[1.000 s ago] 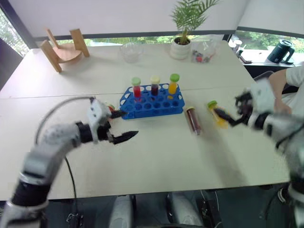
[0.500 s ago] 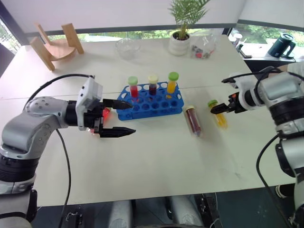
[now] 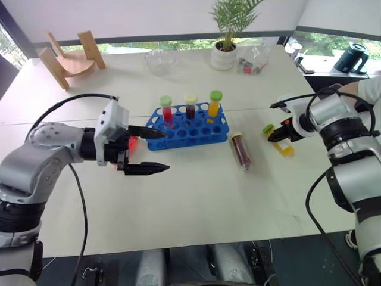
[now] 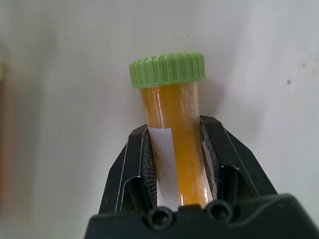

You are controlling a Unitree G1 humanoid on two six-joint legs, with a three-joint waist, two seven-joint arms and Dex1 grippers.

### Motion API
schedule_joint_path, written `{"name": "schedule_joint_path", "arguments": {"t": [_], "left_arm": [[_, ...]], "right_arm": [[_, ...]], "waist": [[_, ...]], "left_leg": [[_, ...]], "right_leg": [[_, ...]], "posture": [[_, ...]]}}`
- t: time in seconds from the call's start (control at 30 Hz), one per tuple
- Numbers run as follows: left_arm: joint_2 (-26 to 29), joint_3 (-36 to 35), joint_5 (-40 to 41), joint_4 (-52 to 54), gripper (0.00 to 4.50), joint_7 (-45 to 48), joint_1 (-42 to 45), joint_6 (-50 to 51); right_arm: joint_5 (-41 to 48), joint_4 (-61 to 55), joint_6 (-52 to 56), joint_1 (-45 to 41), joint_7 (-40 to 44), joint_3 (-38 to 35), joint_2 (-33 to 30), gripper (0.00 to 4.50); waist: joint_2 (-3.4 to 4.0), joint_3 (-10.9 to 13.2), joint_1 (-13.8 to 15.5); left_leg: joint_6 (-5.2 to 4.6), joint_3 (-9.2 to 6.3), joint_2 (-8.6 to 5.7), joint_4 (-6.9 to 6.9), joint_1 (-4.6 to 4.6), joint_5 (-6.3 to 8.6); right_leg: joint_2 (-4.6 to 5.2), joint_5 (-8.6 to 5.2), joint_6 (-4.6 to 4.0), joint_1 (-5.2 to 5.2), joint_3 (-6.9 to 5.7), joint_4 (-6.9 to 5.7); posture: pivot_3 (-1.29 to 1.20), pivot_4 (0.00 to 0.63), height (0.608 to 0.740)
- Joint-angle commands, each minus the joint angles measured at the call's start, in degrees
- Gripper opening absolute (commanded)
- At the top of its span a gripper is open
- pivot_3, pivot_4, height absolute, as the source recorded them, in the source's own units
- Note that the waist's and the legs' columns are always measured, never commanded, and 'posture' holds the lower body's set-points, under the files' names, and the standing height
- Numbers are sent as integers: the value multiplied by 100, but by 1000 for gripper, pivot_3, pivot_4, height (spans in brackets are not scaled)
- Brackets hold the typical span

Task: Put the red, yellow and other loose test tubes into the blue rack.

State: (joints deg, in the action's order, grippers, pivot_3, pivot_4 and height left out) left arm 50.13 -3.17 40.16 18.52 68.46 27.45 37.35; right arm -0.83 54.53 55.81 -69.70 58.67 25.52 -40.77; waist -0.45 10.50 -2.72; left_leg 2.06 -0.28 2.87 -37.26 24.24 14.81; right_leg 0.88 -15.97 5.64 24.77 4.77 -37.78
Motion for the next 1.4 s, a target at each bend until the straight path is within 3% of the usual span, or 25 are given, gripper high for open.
{"name": "schedule_joint_path", "arguments": {"t": [0.03,0.13,0.27,0.43,0.53,0.8,1.4], "left_arm": [[124,-253,59,141,4500,-77,-51,21],[139,-321,69,175,4500,-197,-144,43],[81,-369,106,228,4500,-393,-178,98],[4,-379,196,292,4500,-578,-174,196],[-22,-369,214,326,4500,-643,-164,227],[-65,-314,251,411,4500,-807,-133,284],[41,-471,343,588,4500,-931,-264,390]], "right_arm": [[309,-734,252,-171,-145,-815,-96,839],[869,-2711,298,535,-537,-1973,-127,839],[1885,-5482,-418,2017,-1449,-3884,955,839],[2279,-6654,-2202,3335,-1856,-4136,2254,839],[2053,-6317,-3346,3638,-1884,-3839,2612,839],[1623,-4804,-5102,3596,-2043,-3250,3047,839],[1537,-3057,-6203,3248,-1920,-3045,3017,839]], "waist": [[7,4,5],[8,5,23],[1,1,31],[2,2,29],[4,2,16],[3,2,1],[3,2,-6]], "left_leg": [[1,0,0,0,0,0],[2,-2,0,1,3,-1],[2,-21,2,0,4,-1],[20,-21,-1,-11,2,-12],[29,-17,-2,-20,-3,-17],[34,-17,1,3,-58,-20],[37,-11,2,4,-66,-21]], "right_leg": [[0,0,0,1,0,-1],[0,0,-1,6,1,-9],[-6,-3,-3,2,-10,-14],[-1,-2,-1,-3,-11,-30],[-1,3,5,-8,-9,-34],[-8,3,0,-41,-3,-36],[-7,3,-1,-45,3,-40]], "posture": [[0,150,740],[0,150,740],[0,150,740],[0,150,740],[0,150,740],[0,150,740],[0,150,740]]}}
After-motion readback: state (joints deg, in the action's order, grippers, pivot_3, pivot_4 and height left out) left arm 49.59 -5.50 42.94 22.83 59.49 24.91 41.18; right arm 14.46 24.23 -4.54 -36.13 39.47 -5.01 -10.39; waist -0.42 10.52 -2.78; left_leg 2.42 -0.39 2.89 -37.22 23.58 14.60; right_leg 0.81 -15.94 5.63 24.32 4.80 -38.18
